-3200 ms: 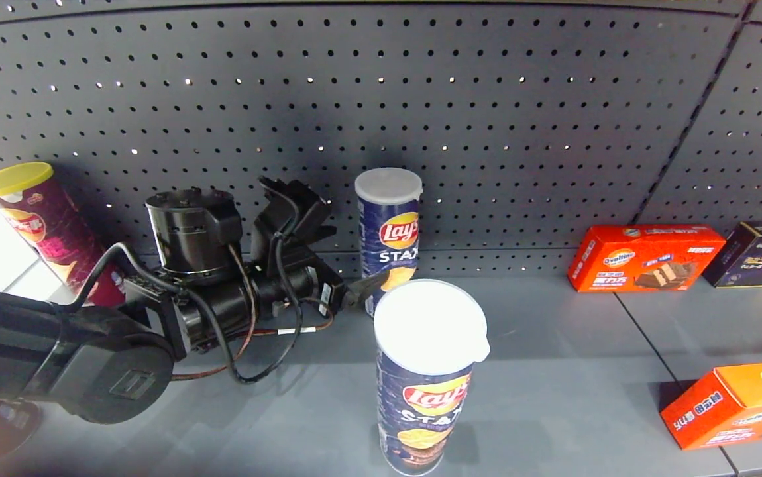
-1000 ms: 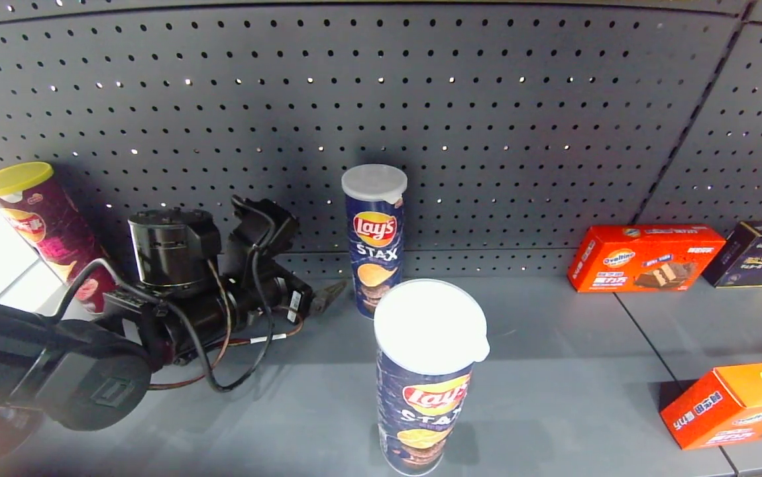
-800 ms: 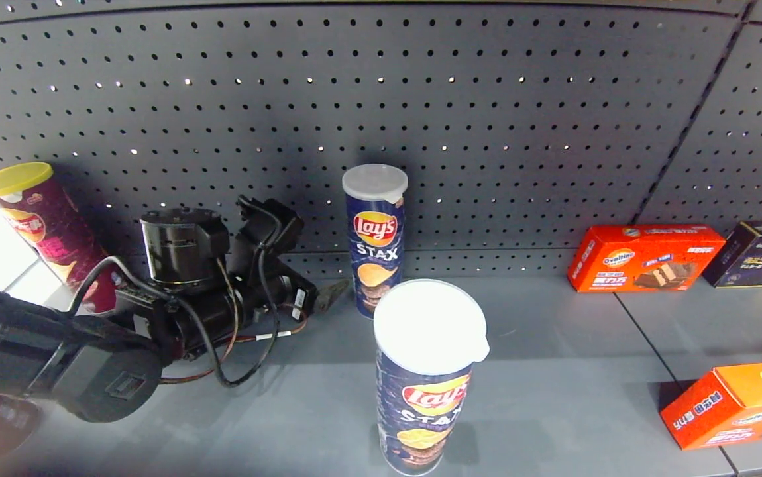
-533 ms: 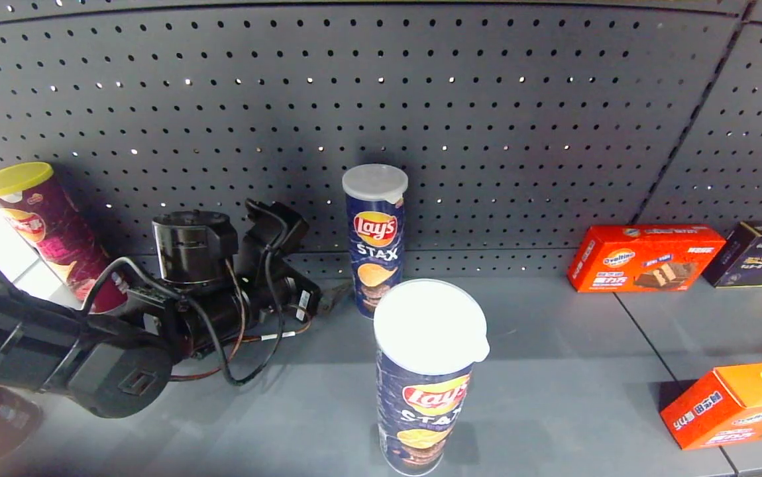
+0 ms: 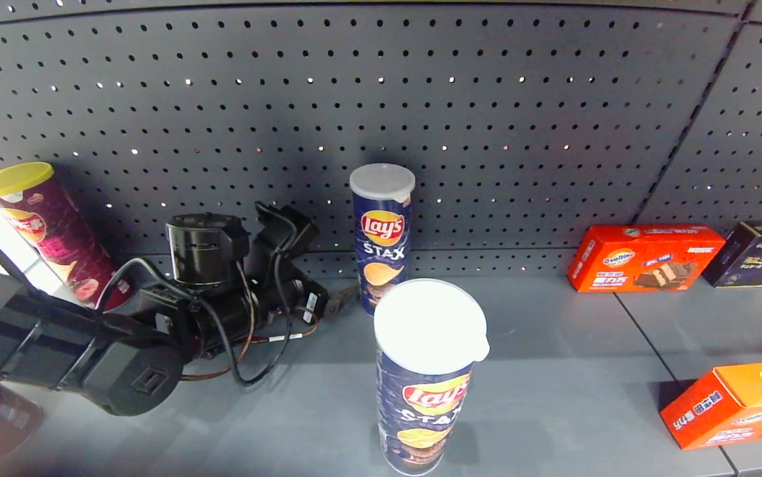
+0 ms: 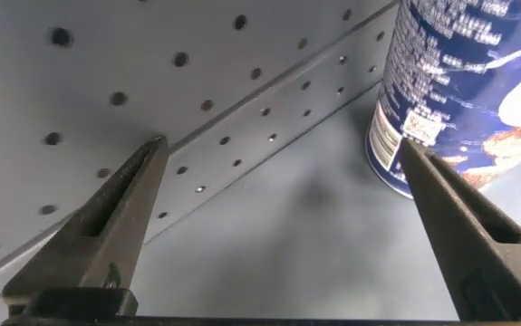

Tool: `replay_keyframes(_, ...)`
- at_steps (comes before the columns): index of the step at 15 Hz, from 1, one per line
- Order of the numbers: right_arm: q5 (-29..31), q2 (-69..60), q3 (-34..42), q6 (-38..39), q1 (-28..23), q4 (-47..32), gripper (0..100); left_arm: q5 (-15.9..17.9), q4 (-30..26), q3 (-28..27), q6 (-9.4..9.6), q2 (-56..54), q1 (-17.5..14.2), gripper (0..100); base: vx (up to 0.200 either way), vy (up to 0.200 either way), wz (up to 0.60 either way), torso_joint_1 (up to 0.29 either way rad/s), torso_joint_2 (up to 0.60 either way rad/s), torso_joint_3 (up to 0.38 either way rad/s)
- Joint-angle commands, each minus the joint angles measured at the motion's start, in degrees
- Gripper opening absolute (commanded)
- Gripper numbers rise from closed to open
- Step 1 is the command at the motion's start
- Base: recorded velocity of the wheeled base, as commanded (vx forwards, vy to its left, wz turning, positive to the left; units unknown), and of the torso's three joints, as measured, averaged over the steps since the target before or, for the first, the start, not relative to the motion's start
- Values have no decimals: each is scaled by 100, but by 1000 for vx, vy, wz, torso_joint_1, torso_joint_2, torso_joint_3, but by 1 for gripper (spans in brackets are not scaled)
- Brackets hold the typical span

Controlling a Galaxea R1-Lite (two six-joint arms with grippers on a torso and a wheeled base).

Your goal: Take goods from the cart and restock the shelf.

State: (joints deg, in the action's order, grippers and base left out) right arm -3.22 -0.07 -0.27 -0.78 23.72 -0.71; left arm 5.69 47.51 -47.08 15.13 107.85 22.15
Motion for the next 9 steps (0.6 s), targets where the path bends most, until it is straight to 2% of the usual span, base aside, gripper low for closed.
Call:
replay_keyframes(1,-3,7,0,-1,1,0,100,2,13,-64,-1,34,53,100,0,0,0,0,0,0)
replay_keyframes(9,-3,7,0,-1,1,0,100,-7,13,-38,-10,26,96,100,0,0,0,0,0,0)
